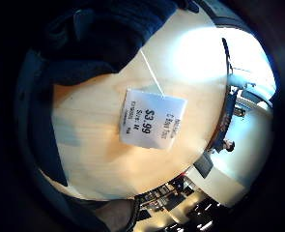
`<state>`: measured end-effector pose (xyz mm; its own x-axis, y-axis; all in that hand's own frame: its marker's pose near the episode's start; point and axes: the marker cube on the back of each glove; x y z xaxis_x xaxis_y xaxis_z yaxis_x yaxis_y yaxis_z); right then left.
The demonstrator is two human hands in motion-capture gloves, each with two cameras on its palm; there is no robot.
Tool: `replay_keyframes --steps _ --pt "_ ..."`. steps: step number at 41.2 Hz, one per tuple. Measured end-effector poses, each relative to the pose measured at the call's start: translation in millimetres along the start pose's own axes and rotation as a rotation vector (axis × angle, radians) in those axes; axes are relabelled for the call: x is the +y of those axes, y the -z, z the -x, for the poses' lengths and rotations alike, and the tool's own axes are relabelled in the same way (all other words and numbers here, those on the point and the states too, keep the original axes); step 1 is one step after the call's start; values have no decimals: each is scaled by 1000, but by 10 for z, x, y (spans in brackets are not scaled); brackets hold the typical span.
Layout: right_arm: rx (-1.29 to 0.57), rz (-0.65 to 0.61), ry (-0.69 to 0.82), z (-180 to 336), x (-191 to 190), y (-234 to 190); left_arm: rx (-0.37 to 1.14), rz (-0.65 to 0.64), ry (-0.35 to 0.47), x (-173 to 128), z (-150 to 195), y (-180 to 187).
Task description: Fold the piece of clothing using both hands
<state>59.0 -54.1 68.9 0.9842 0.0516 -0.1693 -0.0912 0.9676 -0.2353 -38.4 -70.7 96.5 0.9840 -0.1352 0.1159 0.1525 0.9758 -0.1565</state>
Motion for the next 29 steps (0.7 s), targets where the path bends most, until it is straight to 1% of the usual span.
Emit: replay_keyframes --steps 4,9,12,15,18,21,23,24,25,26,29 --pt "23 -31 -4 5 22 22 -50 38 2 5 6 -28" --pt "82 -122 -24 21 24 64 -99 159 -6 35 44 -31" --pt "106 -178 8 71 31 86 -111 147 2 30 65 -14" --pt "152 -215 33 106 62 89 -147 41 9 10 74 29" --pt "196 -215 45 120 112 78 -200 -138 -11 -42 57 80" --pt "208 -216 62 148 128 66 -287 -311 -17 -159 91 140" --pt "206 -194 80 170 154 54 -310 -383 -36 -233 79 164" --pt "212 -186 89 172 172 64 -314 -388 -48 -237 71 169" --pt "226 -182 94 161 189 90 -311 -360 -59 -206 67 171" --pt "246 -182 96 139 206 131 -296 -303 -70 -143 60 171" --pt "290 -156 104 67 258 272 -213 -95 -97 73 38 191"
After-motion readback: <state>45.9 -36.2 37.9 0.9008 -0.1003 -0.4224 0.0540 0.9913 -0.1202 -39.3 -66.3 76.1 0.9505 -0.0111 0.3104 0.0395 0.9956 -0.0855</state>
